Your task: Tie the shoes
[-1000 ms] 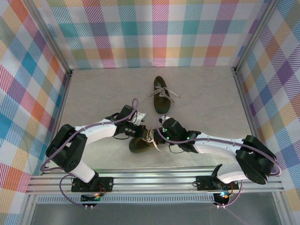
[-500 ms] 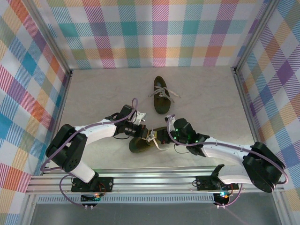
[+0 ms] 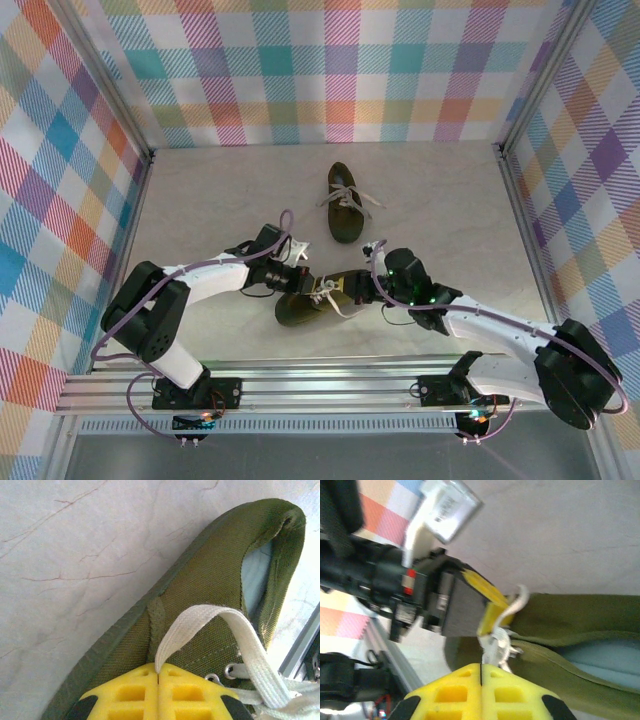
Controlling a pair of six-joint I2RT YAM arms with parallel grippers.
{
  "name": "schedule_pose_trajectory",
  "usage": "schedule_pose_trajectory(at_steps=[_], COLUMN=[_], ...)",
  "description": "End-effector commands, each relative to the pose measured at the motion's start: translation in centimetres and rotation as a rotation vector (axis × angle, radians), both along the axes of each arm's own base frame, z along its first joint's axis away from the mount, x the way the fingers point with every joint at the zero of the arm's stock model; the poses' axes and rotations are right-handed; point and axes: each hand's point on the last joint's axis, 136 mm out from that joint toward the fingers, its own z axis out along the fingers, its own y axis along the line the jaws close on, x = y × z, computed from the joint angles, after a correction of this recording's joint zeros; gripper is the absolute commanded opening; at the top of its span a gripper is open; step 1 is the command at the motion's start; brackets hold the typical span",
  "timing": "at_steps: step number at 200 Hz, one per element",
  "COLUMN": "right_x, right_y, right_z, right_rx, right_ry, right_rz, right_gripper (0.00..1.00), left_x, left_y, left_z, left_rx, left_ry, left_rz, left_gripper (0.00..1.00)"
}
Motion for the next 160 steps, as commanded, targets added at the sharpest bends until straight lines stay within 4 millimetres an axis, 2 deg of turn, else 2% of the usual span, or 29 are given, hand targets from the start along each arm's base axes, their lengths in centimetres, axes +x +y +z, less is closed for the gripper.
schedule_pose_trajectory(at_steps=[1,27,60,114,160], right_x=[0.1,-0.2,-0.6,-1.6,-2.2], right_y=[-2.9,-3.7,-4.3,-5.8,-7.2], right_z=[-2.7,-5.0,-6.3,-7.4,-8.2], right_rx=[-0.242,-0.349,-0.416,-0.522,-0.597], right_ry=[0.019,0.065,0.099,0.125,0.155], right_rz=[-0.036,-0.017,-0.002,0.018,0.013], right_gripper=[0.0,0.0,0.0,0.0,0.0], left_x=[0.3,0.6,1.4,2.7,3.0], left_y=[1.1,1.0,1.8,4.0,5.4], left_z=[0.5,1.7,2.8,2.8,2.2], left_rx=[0.005,-0.034,-0.06,-0.059,-0.037], left_ry=[-0.024,-0.061,-0.096,-0.1,-0.085], left_rz=[0.041,0.052,0.106,0.215,0.26], left_gripper=[0.0,0.0,0.0,0.0,0.0])
